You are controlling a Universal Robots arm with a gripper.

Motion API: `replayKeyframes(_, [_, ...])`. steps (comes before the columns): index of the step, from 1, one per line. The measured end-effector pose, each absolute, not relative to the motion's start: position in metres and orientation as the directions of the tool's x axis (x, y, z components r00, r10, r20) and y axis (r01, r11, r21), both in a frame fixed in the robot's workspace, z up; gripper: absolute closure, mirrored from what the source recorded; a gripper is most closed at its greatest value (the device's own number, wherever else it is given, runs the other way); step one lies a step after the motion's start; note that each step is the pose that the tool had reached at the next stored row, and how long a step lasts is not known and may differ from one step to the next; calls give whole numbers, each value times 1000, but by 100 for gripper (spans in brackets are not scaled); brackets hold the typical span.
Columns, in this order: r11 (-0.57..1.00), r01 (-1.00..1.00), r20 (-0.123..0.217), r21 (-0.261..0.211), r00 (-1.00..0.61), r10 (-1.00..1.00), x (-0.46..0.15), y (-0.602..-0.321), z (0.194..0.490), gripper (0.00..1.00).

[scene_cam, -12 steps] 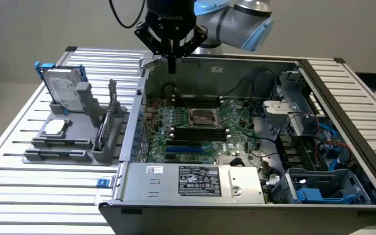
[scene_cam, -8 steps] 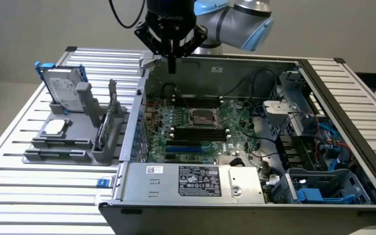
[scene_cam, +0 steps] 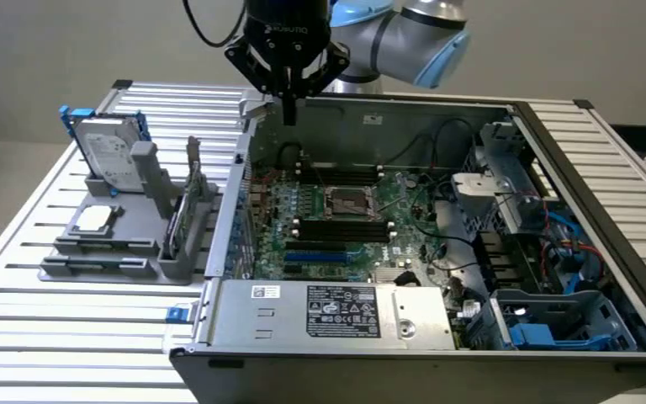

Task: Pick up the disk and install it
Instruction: 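Reach for the disk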

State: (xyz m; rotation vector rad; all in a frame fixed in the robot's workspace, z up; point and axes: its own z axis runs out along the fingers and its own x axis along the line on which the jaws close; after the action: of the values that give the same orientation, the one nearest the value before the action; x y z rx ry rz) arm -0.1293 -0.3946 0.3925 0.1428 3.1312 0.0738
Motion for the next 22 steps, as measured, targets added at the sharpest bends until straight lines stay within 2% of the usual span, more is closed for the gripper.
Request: replayKeyframes(22, [995, 91, 2, 43, -996, 91, -227, -351, 387, 89])
